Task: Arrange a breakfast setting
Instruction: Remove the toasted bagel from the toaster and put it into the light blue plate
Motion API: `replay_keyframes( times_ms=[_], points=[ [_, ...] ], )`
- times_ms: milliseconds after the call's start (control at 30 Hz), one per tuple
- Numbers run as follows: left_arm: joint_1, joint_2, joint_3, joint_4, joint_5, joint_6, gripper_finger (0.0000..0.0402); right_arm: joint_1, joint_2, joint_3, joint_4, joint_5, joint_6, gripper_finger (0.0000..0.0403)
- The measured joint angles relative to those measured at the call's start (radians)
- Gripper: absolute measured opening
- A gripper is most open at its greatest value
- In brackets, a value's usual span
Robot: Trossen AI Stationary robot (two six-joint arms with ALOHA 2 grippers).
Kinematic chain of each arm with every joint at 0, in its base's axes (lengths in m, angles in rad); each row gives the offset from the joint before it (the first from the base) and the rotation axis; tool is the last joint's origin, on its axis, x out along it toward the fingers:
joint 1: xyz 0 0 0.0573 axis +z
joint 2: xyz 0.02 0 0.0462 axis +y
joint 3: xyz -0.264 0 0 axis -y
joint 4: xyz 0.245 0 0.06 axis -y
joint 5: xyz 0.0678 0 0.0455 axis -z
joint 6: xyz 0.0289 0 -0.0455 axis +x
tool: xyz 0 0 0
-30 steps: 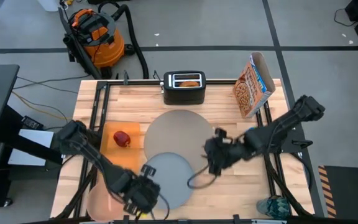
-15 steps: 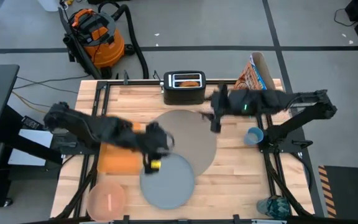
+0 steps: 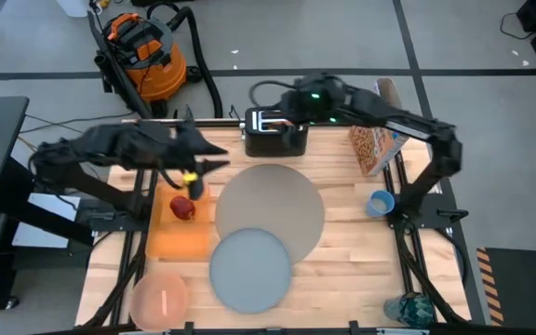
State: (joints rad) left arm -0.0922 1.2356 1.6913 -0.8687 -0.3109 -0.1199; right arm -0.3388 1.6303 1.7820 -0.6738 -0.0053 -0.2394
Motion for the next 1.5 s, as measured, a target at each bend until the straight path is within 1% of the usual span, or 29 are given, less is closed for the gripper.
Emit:
replay_keyframes(
  times_ms=[133,267,400,500,633,700,800,967,1267,1500],
  points=[
    [0.077,-0.066,0.000,-0.070,0.016,0.062,0.0125,-0.070,0.106,0.024,-0.051,-0.041,-0.007,0.0256],
    [0.156,-0.109,0.000,-0.128,0.019,0.132,0.0125,-0.132,0.179,0.024,-0.103,-0.096,-0.048,0.0256],
    [0.215,-0.127,0.000,-0.144,0.026,0.192,0.0125,-0.180,0.231,0.024,-0.149,-0.146,-0.085,0.0252],
    [0.252,-0.130,0.000,-0.143,0.046,0.211,0.0125,-0.206,0.259,0.024,-0.163,-0.177,-0.102,0.0241],
    [0.285,-0.125,0.000,-0.143,0.047,0.218,0.0125,-0.225,0.277,0.024,-0.169,-0.163,-0.116,0.0218],
    [0.297,-0.122,-0.001,-0.143,0.047,0.232,0.0125,-0.235,0.284,0.022,-0.173,-0.141,-0.124,0.0206],
    [0.305,-0.119,-0.001,-0.143,0.047,0.238,0.0125,-0.255,0.298,0.018,-0.165,-0.143,-0.130,0.0192],
    [0.309,-0.116,-0.001,-0.140,0.047,0.245,0.0125,-0.277,0.314,0.017,-0.190,-0.145,-0.133,0.0181],
    [0.302,-0.112,-0.001,-0.141,0.047,0.212,0.0125,-0.272,0.330,0.019,-0.216,-0.161,-0.238,0.0154],
    [0.301,-0.110,-0.001,-0.142,0.047,0.205,0.0125,-0.271,0.330,0.018,-0.220,-0.176,-0.243,0.0112]
  ],
)
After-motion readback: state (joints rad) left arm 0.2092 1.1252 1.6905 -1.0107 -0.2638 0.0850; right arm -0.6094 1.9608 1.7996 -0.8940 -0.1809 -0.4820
